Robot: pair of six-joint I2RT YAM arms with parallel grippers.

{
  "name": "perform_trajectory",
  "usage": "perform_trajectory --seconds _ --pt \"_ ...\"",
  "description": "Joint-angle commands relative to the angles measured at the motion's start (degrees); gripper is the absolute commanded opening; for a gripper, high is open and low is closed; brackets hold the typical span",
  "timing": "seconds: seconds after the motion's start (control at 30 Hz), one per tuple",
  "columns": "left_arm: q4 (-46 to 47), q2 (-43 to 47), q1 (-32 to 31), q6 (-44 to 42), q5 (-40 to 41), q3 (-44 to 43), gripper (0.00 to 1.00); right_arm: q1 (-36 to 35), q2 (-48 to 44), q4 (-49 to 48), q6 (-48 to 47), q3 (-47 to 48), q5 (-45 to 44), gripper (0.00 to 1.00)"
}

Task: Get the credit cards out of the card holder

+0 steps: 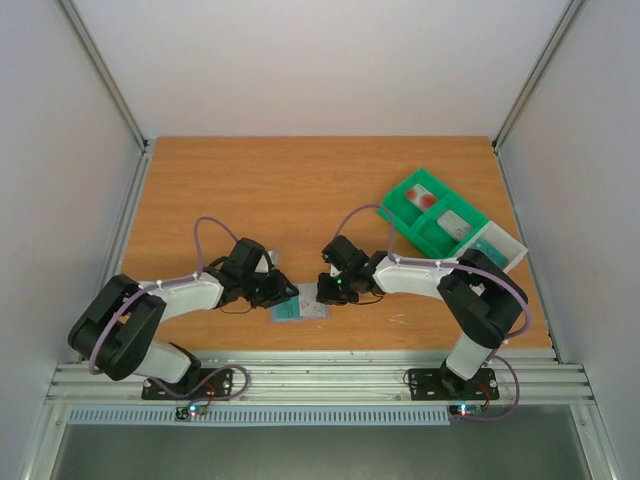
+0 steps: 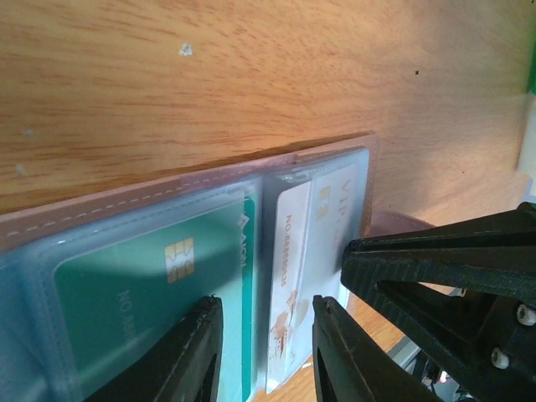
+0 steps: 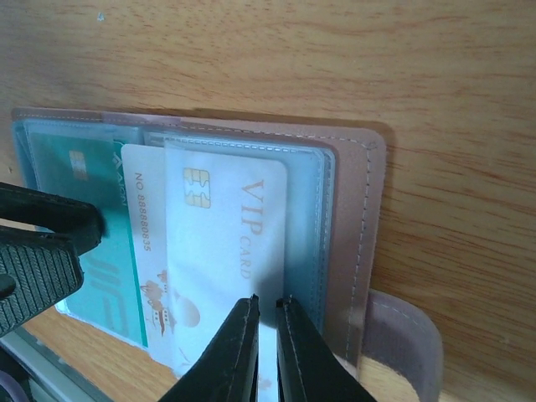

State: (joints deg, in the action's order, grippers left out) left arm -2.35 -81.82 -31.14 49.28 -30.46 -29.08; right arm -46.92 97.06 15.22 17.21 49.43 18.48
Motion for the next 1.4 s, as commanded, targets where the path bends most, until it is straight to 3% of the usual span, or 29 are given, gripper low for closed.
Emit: perform_trajectory --seconds 0.0,0.7,0.97,1.37 --pt "3.9 -1.2 0.3 -0.1 0.3 0.5 0.32 -0.8 1.7 -0.9 1.1 -0.4 0.0 0.08" --pt "6.2 -4.4 0.3 2.6 -1.2 -2.6 0.21 -1.1 1.8 -1.7 1.0 -0.7 0.3 0.08" --pt "6.8 -4.6 0.3 2.8 -1.9 -2.8 0.01 -1.1 1.9 -2.0 0.8 -0.9 0.3 0.08" --pt "2.8 -0.3 0.6 1.8 -0.8 -2.8 0.01 -1.1 1.3 -1.4 0.6 -1.2 -0.8 0.08"
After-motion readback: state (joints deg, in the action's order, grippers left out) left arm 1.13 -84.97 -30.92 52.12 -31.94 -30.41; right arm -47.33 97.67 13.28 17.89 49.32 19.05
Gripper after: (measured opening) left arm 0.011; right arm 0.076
